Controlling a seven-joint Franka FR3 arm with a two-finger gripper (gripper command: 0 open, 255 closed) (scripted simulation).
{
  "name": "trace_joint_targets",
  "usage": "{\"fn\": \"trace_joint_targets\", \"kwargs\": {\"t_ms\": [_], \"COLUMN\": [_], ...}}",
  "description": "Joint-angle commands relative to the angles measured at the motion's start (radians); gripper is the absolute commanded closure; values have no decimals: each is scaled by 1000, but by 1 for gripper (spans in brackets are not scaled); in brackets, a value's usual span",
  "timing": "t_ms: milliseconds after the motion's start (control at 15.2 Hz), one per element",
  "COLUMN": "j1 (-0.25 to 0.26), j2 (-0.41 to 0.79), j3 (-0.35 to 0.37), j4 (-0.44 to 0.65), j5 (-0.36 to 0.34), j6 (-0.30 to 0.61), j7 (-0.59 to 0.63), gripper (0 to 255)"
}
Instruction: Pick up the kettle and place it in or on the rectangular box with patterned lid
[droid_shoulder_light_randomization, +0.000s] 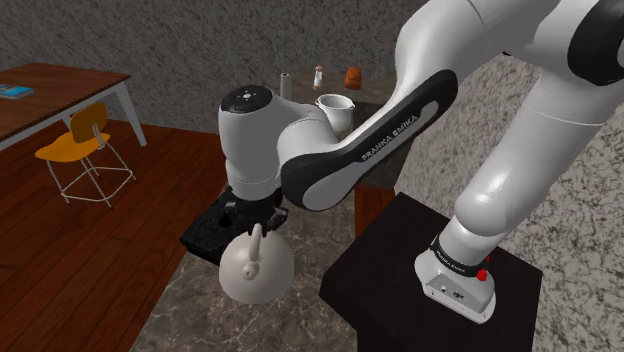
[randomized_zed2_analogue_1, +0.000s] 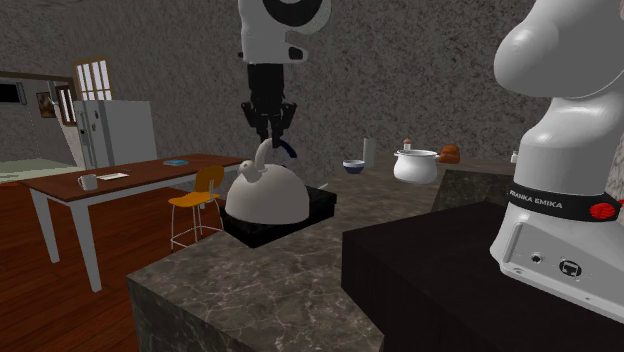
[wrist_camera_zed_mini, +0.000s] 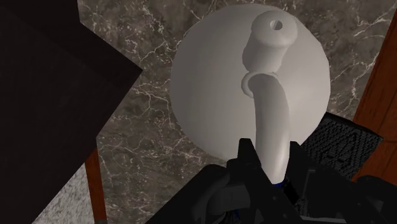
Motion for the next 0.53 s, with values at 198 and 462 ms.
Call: {"fn": "trace_joint_targets", "kwargs": {"t_ms": [198, 462], "j1": [-26, -40], "j2": [25, 107], "j3": [-26, -72], "j4": [74, 180], "j5": [-15, -83], "j6": [-54, -112], "j7": [-54, -93], "gripper": [255, 255]}}
